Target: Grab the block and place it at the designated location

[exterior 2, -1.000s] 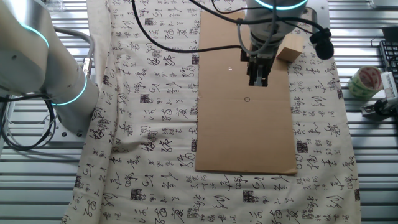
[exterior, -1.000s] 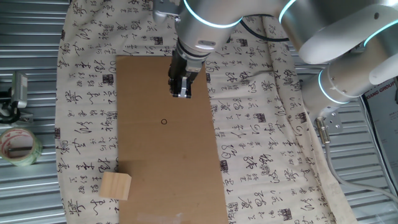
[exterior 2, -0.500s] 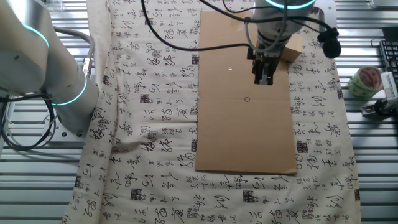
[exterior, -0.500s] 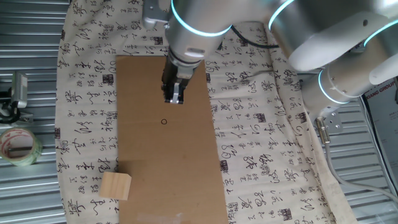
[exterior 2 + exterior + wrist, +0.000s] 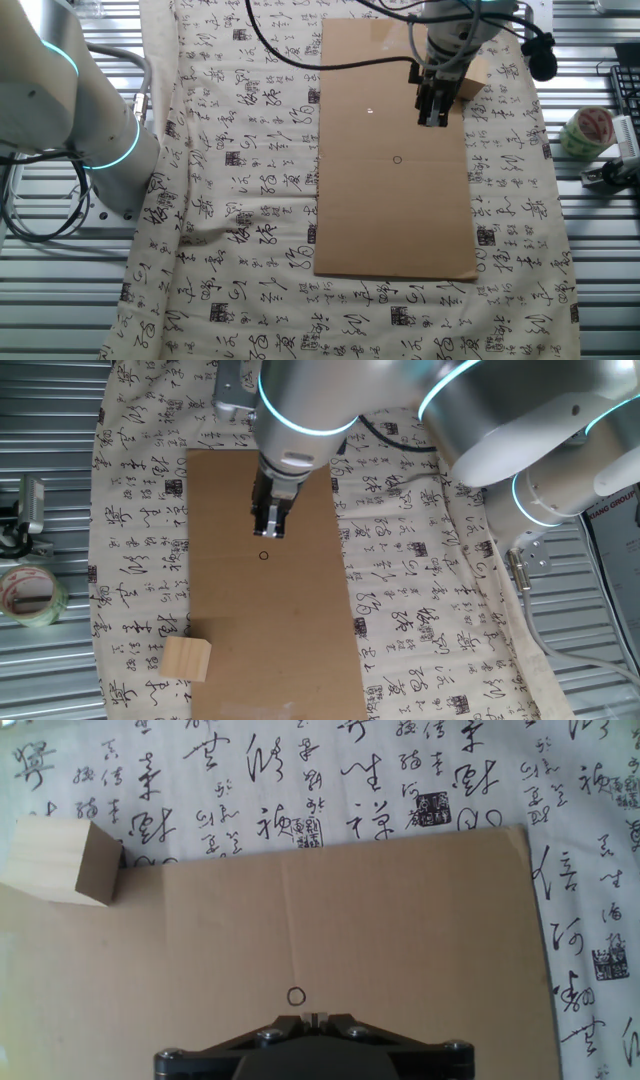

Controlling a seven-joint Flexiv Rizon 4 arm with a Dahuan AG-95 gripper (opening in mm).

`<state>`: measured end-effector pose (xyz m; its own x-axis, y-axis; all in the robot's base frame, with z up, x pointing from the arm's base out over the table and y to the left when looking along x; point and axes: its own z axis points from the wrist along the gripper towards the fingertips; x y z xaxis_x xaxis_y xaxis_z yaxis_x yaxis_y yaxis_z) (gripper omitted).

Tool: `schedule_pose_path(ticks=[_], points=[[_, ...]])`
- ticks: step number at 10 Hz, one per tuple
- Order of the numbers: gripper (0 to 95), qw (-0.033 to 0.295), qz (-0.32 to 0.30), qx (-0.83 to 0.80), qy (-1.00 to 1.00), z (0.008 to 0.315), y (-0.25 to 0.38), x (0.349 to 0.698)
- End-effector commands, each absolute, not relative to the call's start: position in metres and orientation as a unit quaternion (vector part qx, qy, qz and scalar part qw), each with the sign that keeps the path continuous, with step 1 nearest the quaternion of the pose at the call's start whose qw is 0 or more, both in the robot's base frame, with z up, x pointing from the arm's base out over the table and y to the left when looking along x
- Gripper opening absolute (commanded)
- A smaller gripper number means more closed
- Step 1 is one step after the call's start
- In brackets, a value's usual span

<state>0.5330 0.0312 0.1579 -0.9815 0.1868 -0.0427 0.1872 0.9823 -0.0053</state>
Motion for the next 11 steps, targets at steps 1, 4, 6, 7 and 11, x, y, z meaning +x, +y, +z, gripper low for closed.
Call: schedule_pose_path(ticks=[1,4,6,7,11], points=[[0.0,0.017,-0.003,0.100,0.995,0.158,0.034,0.538],[0.0,0.014,-0.004,0.109,0.994,0.156,0.040,0.548],[0.0,0.013,-0.004,0.113,0.994,0.154,0.045,0.556],[0.0,0.013,-0.003,0.114,0.993,0.153,0.047,0.560],[0.0,0.013,-0.003,0.120,0.993,0.149,0.054,0.571]])
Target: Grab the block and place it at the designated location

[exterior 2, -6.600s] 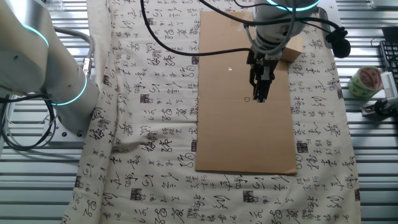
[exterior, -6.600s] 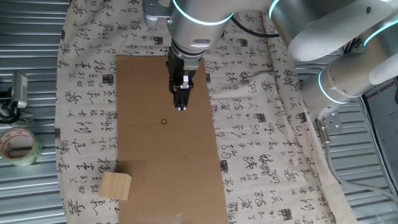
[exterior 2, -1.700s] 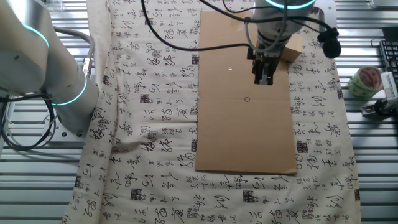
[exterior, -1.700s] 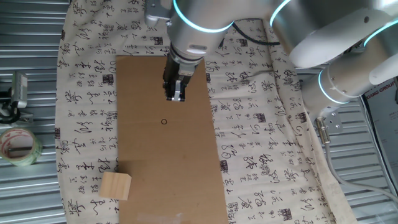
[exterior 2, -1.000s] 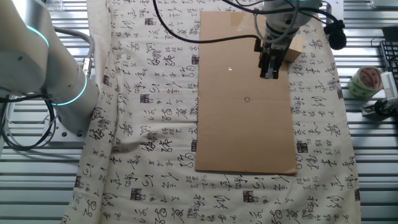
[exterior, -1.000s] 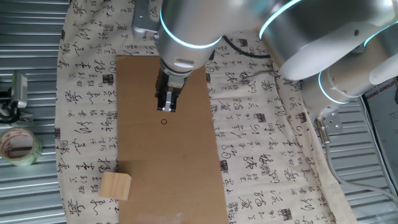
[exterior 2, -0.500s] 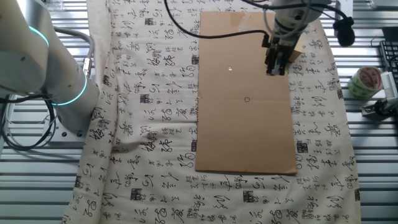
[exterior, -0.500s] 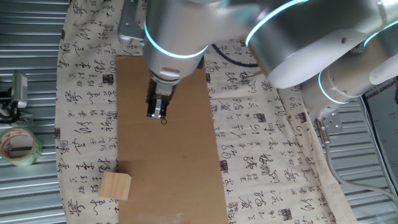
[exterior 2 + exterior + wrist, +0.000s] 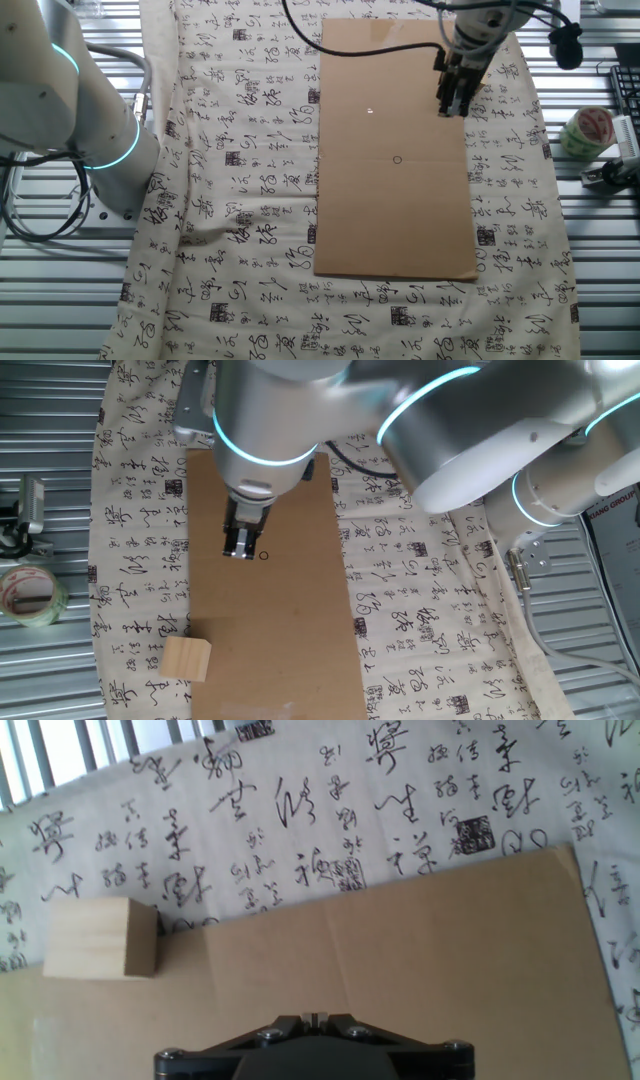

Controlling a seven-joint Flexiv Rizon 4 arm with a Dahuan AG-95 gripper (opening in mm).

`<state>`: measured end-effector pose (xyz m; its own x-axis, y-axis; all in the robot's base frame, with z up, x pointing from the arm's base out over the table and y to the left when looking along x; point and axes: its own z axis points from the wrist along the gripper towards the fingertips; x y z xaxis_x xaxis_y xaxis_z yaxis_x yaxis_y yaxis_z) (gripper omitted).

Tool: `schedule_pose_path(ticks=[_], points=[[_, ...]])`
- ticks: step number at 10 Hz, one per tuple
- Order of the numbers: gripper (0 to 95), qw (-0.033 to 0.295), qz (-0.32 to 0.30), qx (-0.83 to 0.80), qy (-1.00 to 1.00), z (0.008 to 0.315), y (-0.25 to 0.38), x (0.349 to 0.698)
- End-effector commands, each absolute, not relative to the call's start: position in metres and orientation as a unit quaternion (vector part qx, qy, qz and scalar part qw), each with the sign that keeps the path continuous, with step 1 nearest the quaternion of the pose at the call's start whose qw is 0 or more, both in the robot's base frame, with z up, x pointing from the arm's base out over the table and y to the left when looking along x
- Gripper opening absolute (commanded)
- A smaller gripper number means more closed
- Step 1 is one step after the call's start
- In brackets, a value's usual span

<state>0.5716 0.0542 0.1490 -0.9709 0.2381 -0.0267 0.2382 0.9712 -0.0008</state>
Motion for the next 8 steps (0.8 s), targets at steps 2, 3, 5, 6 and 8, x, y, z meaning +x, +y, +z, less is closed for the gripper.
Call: schedule_pose_path(ticks=[2,3,5,6,8], points=[[0.0,0.012,0.000,0.120,0.993,0.149,0.060,0.579],[0.0,0.012,0.000,0.116,0.993,0.150,0.064,0.584],[0.0,0.011,-0.001,0.098,0.995,0.152,0.070,0.588],[0.0,0.011,-0.002,0.087,0.996,0.151,0.071,0.589],[0.0,0.014,-0.004,0.060,0.998,0.148,0.074,0.589]])
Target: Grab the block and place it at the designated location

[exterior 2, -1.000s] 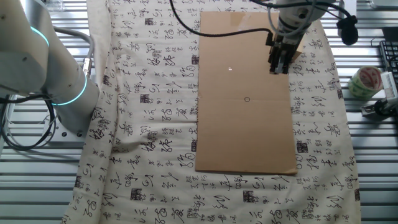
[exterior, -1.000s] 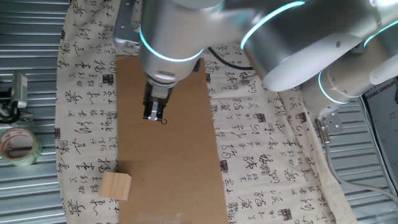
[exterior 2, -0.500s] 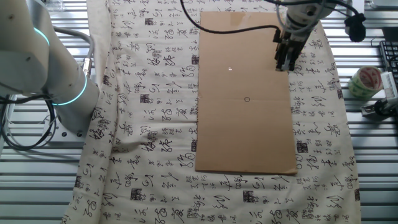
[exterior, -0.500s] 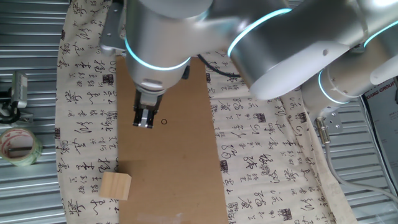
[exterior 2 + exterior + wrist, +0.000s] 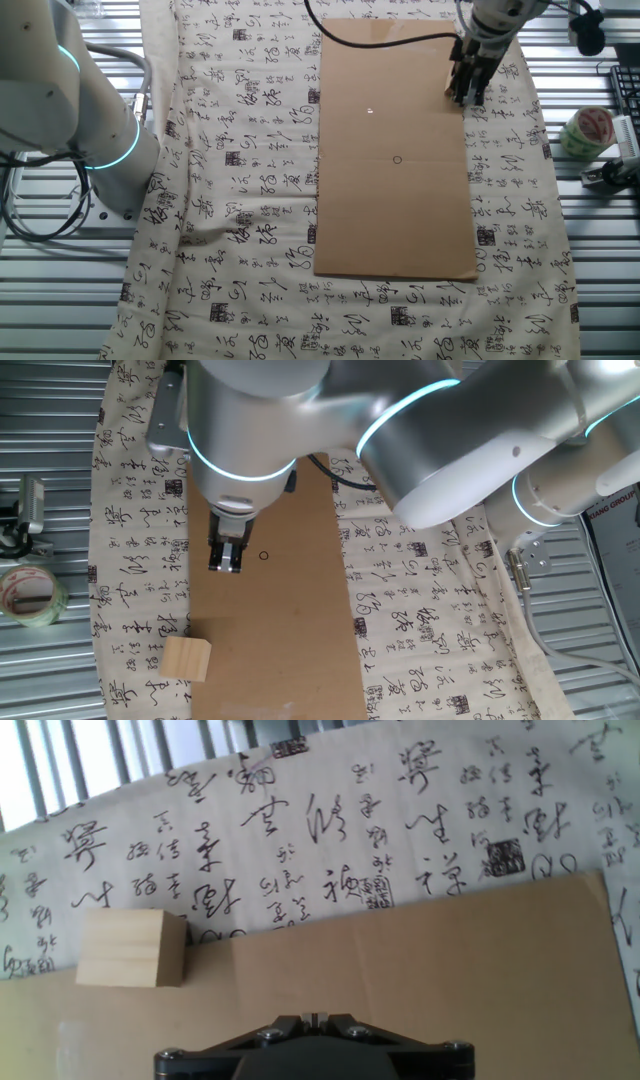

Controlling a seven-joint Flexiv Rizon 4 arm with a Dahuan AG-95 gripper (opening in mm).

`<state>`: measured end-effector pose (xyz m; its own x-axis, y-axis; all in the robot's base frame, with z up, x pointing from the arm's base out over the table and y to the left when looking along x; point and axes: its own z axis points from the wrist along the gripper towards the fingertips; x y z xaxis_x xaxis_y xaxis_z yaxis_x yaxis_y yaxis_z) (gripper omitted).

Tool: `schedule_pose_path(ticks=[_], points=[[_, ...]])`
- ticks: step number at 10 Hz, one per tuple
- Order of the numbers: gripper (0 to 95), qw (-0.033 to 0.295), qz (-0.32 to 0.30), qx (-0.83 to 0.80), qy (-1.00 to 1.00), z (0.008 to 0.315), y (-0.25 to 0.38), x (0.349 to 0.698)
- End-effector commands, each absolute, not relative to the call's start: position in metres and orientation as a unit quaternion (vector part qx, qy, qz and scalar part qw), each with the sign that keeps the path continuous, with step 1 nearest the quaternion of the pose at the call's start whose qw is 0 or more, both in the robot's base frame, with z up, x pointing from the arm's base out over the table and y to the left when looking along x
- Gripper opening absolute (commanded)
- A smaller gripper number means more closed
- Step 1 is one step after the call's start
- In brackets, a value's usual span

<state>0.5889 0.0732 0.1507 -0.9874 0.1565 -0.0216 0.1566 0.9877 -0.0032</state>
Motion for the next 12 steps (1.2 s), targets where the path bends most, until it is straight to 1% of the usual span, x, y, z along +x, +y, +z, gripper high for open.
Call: schedule_pose_path(ticks=[1,3,6,12], points=[[0.0,0.016,-0.004,0.057,0.998,0.147,0.076,0.589],[0.0,0.017,-0.005,0.063,0.998,0.145,0.080,0.592],[0.0,0.030,-0.004,0.063,0.998,0.134,0.078,0.593],[0.0,0.030,-0.005,0.071,0.997,0.117,0.075,0.592]])
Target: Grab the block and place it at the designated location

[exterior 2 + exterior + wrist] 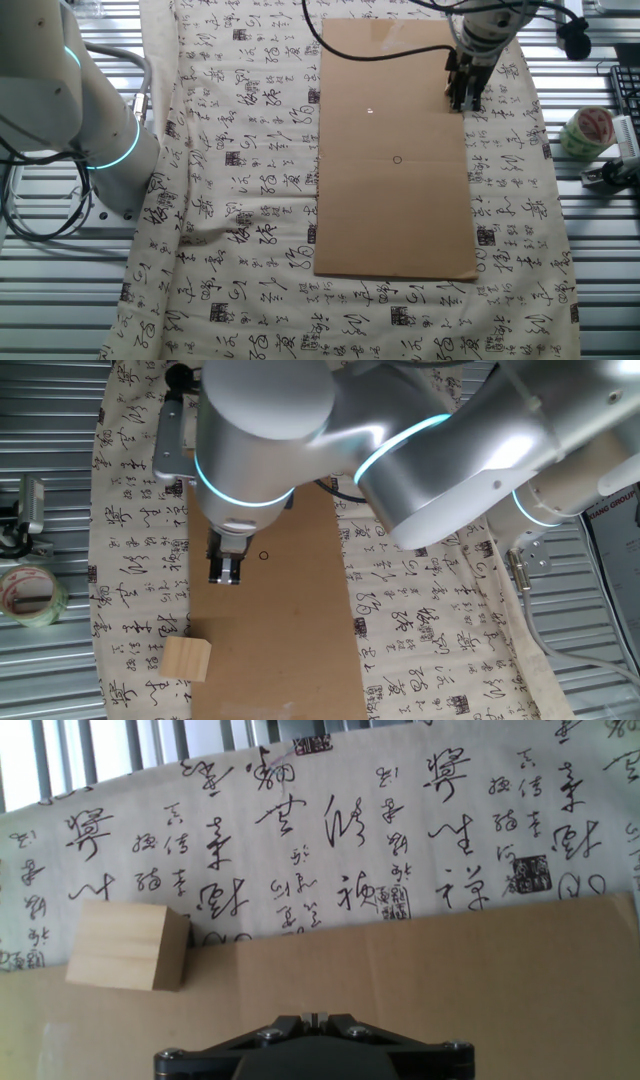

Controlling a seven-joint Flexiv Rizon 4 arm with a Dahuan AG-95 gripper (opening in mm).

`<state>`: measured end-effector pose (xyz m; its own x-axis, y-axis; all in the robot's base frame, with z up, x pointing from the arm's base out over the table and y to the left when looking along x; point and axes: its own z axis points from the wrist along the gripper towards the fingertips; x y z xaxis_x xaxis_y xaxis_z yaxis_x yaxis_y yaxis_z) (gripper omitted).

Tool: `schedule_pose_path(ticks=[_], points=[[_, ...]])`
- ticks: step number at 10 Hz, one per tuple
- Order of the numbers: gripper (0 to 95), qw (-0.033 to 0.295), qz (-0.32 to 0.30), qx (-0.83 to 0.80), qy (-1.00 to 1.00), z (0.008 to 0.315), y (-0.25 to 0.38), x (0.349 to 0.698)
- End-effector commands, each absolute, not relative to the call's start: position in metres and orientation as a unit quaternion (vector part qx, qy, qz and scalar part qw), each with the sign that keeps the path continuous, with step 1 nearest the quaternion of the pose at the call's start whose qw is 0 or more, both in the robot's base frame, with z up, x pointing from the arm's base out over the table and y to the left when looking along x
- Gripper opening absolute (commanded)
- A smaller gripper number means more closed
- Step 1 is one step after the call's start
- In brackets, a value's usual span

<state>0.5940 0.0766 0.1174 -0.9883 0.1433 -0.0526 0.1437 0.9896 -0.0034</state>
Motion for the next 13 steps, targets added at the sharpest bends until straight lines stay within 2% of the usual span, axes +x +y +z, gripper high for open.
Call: schedule_pose_path(ticks=[1,13], points=[[0.0,0.030,-0.006,0.071,0.997,0.1167,0.0748,0.5917],[0.0,0.035,-0.009,0.081,0.996,0.1159,0.0779,0.5903]])
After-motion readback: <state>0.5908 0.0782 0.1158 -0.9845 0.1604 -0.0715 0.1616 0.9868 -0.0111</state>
